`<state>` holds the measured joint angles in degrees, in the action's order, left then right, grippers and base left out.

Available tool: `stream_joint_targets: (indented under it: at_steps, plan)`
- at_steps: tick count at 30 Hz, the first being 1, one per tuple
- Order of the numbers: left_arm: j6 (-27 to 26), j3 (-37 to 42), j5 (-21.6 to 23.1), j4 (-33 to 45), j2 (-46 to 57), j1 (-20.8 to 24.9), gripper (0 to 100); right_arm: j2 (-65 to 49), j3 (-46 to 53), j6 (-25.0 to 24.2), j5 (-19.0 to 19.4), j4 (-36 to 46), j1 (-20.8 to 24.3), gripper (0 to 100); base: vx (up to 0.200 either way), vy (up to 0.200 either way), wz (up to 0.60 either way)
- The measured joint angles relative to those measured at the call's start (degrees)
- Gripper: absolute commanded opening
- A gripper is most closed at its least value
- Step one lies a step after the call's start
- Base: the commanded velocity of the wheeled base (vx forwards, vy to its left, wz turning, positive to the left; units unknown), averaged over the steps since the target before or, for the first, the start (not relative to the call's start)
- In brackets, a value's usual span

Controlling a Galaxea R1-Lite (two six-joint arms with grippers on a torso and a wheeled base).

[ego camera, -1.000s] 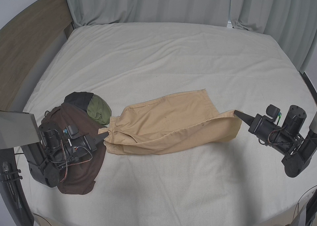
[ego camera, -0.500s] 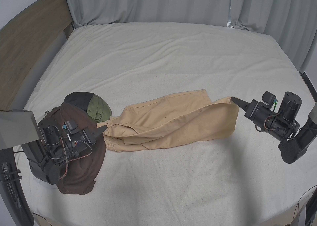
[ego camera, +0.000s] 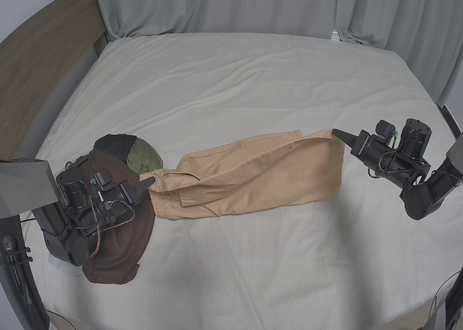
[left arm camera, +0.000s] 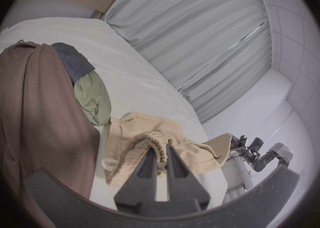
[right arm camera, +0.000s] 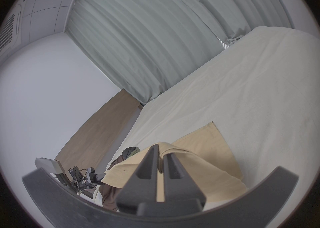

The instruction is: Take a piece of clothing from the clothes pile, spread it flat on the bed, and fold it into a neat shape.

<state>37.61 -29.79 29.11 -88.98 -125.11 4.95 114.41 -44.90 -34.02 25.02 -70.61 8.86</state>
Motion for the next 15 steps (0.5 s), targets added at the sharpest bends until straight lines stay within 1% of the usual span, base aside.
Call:
stream_joint_targets:
  at_steps: [6, 9, 15]
  plan:
    - [1.08, -0.61, -0.71, 0.0, -0.05, -0.07, 0, 0.45, -3.69, 0.0, 0.02, 3.61, 0.0, 0, 0.0, 0.0, 0.0]
    - [2.05, -1.12, -1.8, 0.0, -0.05, -0.07, 0, 0.65, -5.42, 0.0, 0.02, 4.62, 0.01, 0, 0.0, 0.0, 0.0]
    - [2.29, -1.6, -2.05, 0.0, -0.11, 0.04, 0, 2.1, -8.29, 0.0, 0.02, 6.24, 0.06, 0, 0.0, 0.0, 0.0]
